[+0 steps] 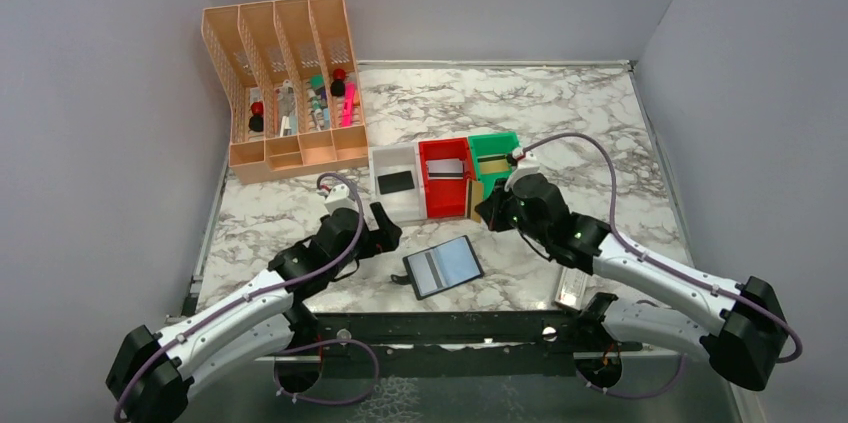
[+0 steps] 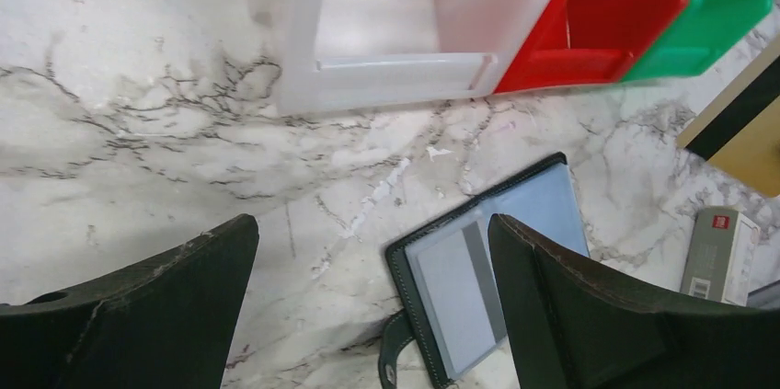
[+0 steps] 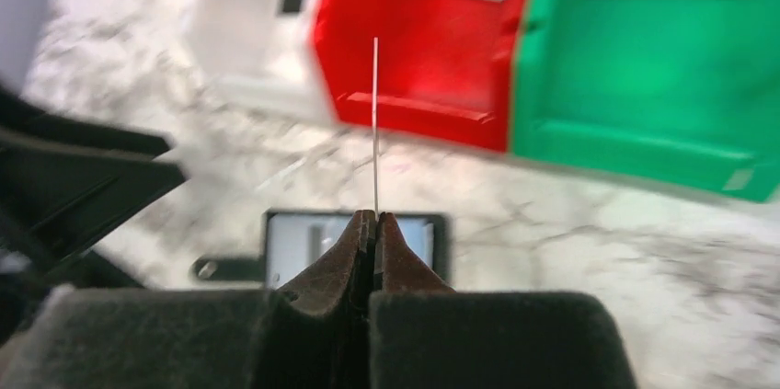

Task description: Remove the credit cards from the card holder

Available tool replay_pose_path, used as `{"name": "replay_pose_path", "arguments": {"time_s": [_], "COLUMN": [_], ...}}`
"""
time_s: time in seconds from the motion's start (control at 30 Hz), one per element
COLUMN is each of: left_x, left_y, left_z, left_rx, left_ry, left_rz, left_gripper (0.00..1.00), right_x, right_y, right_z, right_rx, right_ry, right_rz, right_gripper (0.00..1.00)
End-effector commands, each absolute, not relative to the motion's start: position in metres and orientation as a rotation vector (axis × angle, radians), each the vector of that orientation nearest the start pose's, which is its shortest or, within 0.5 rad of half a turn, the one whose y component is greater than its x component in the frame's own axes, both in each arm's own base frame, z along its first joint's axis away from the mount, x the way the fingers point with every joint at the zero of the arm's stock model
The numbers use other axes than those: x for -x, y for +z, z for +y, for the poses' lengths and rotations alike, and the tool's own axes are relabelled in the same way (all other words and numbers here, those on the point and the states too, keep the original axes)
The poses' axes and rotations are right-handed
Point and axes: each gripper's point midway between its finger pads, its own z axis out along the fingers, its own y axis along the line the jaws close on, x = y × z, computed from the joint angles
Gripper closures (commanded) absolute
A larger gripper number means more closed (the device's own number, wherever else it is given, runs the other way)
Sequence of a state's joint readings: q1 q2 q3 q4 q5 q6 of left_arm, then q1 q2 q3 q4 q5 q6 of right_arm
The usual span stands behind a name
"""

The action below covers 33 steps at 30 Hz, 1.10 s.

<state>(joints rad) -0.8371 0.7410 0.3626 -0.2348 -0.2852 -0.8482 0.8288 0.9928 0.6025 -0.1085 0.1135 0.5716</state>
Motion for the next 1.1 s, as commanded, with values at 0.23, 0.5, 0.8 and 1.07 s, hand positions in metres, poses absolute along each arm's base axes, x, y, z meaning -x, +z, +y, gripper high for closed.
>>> {"name": "replay_pose_path", "arguments": {"time_s": [0.23, 0.5, 0.8, 1.07], "left_x": [-0.193, -0.187, -0.187, -0.186], "left_y": [0.103, 0.112, 0.116, 0.115], "left_z": [-0.185, -0.179, -0.181, -0.183], "left_rx": [0.074, 0.066, 0.041, 0.027], "left_ry": [-0.773, -0.787, -0.795, -0.804], "left_rz": [2.223, 2.192, 2.183, 2.183], "left_gripper": [0.01, 0.01, 0.01, 0.01], "right_x": [-0.314, -0.346, -0.376, -0.39], "right_y": [0.182, 0.189, 0.149, 0.114], "right_z": [0.164, 0.189, 0.183, 0.168], "right_rx": [0.276, 0.662, 0.962, 1.053], "right_ry": [-0.175, -0.29, -0.253, -0.283], "right_rz": [1.913, 1.694, 1.741, 1.834], "right_gripper": [0.99, 0.99, 0.99, 0.99]}}
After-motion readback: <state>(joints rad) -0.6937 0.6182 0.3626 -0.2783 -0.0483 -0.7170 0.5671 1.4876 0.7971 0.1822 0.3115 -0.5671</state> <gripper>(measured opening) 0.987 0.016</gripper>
